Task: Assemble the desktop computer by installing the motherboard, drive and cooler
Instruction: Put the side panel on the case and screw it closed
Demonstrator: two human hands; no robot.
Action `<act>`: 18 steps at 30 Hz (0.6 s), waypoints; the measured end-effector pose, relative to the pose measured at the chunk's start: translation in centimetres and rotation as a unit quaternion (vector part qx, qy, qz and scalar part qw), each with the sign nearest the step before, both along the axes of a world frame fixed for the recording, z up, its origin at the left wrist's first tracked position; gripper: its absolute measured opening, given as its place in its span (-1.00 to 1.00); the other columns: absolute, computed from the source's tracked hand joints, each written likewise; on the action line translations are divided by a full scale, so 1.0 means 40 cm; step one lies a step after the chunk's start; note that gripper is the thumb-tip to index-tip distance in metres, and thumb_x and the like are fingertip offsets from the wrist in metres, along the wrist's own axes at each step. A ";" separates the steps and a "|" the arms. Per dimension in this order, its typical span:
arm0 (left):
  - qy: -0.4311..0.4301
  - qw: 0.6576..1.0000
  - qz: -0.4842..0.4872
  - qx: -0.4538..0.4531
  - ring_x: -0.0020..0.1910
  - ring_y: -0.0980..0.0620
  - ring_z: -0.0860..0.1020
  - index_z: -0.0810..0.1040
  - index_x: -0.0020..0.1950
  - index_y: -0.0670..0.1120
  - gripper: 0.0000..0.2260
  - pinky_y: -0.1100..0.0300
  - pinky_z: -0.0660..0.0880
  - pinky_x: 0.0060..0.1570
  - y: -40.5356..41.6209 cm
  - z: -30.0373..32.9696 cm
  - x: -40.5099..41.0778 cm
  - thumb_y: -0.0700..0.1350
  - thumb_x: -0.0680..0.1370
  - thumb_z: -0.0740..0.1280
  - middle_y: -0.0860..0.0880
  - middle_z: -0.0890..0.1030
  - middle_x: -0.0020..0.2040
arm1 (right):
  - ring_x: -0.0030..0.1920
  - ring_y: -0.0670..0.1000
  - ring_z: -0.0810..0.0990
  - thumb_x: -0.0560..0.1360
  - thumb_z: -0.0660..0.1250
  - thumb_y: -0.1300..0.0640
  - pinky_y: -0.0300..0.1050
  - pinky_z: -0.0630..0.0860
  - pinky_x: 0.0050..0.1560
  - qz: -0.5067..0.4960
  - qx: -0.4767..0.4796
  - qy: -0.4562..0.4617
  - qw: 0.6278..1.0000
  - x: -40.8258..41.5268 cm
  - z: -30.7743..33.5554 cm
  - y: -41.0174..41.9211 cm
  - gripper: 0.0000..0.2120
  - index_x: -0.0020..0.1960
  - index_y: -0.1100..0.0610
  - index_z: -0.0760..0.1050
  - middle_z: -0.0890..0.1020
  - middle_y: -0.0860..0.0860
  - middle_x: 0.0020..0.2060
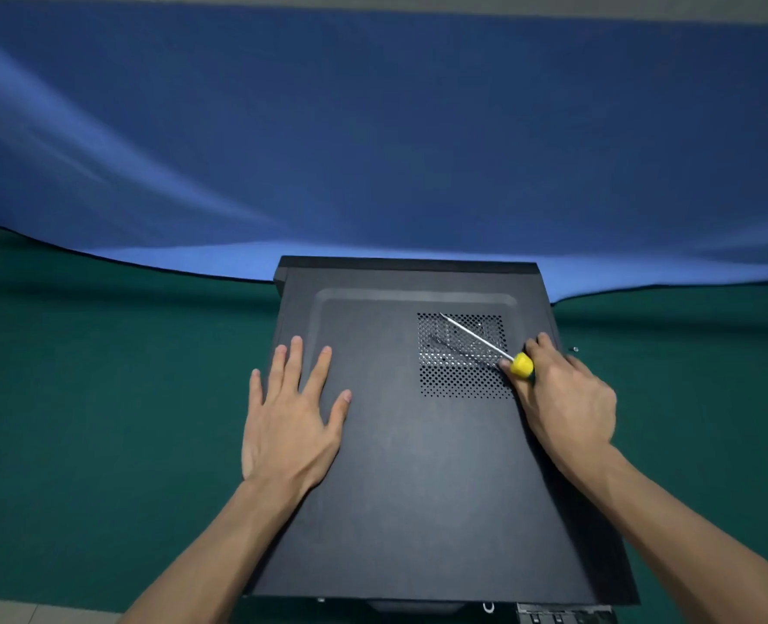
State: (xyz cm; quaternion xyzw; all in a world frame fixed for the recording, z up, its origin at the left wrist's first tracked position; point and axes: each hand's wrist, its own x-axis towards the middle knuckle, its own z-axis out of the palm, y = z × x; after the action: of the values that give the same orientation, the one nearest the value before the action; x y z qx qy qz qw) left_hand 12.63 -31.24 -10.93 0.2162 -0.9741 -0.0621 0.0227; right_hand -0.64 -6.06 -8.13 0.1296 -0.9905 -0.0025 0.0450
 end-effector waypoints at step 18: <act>-0.030 0.996 0.083 0.011 0.43 -0.21 0.10 0.09 0.52 0.12 -0.48 -0.07 0.20 0.31 0.044 0.014 0.002 0.22 0.57 -0.05 -0.13 0.00 0.54 | -0.29 0.24 0.57 0.44 0.44 0.05 -0.11 0.35 -0.39 0.018 -0.045 0.039 0.998 0.047 -0.005 0.014 -0.72 0.06 0.20 0.60 0.63 0.11 0.12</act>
State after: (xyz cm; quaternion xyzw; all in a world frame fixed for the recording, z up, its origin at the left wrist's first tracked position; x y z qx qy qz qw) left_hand 12.71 -29.50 -10.36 0.2981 -0.9524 -0.0641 -0.0040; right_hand 1.24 -5.51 -8.34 0.1454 -0.9846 0.0376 0.0892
